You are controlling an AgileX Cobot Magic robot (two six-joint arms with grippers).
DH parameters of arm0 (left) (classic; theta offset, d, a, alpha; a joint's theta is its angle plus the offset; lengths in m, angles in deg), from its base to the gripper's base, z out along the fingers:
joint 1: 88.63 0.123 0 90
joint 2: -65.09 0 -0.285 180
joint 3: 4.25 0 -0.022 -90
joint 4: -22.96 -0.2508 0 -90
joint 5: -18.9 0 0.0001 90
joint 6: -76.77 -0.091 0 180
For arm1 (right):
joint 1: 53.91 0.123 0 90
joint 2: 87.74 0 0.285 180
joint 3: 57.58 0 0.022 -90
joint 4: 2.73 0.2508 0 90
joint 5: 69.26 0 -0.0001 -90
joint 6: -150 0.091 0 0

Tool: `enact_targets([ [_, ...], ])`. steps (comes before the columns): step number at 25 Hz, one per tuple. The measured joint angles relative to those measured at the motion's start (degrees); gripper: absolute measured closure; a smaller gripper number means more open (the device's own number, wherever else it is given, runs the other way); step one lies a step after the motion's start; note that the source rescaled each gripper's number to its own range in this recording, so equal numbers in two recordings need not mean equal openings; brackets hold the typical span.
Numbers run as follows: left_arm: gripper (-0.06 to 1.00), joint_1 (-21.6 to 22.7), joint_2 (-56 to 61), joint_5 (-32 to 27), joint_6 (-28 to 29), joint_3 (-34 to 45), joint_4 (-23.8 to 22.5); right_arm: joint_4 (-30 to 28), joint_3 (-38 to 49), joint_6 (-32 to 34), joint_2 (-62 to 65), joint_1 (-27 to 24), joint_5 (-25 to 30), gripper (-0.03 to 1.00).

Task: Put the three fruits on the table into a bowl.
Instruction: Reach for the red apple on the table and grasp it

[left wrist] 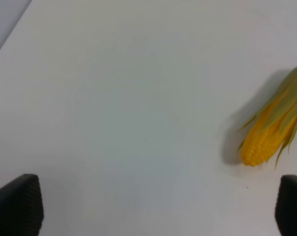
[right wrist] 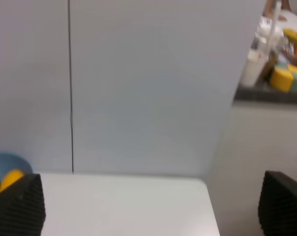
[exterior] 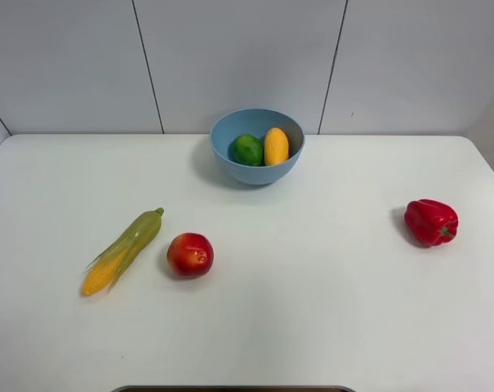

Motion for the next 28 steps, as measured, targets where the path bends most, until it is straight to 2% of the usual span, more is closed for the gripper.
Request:
enact_targets([
  [5, 0.07, 0.00, 0.00, 0.00, 0.00, 0.00, 0.00, 0.86, 14.68, 2.22, 7.93, -2.23, 0.35, 0.05],
  [11, 0.07, 0.00, 0.00, 0.00, -0.06, 0.00, 0.00, 1.20, 30.12, 4.67, 15.91, -2.28, 0.23, 0.05],
  [15, 0.07, 0.00, 0.00, 0.00, -0.06, 0.00, 0.00, 2.00, 38.24, 5.94, 20.66, -2.28, -1.70, 0.05],
  [22, 0.07, 0.00, 0.00, 0.00, -0.01, 0.00, 0.00, 2.27, 47.01, 6.35, 27.48, -2.28, -4.24, 0.05],
  [28, 0.07, 0.00, 0.00, 0.00, -0.01, 0.00, 0.00, 2.27, 49.16, 7.50, 30.63, -2.28, -4.52, 0.05],
])
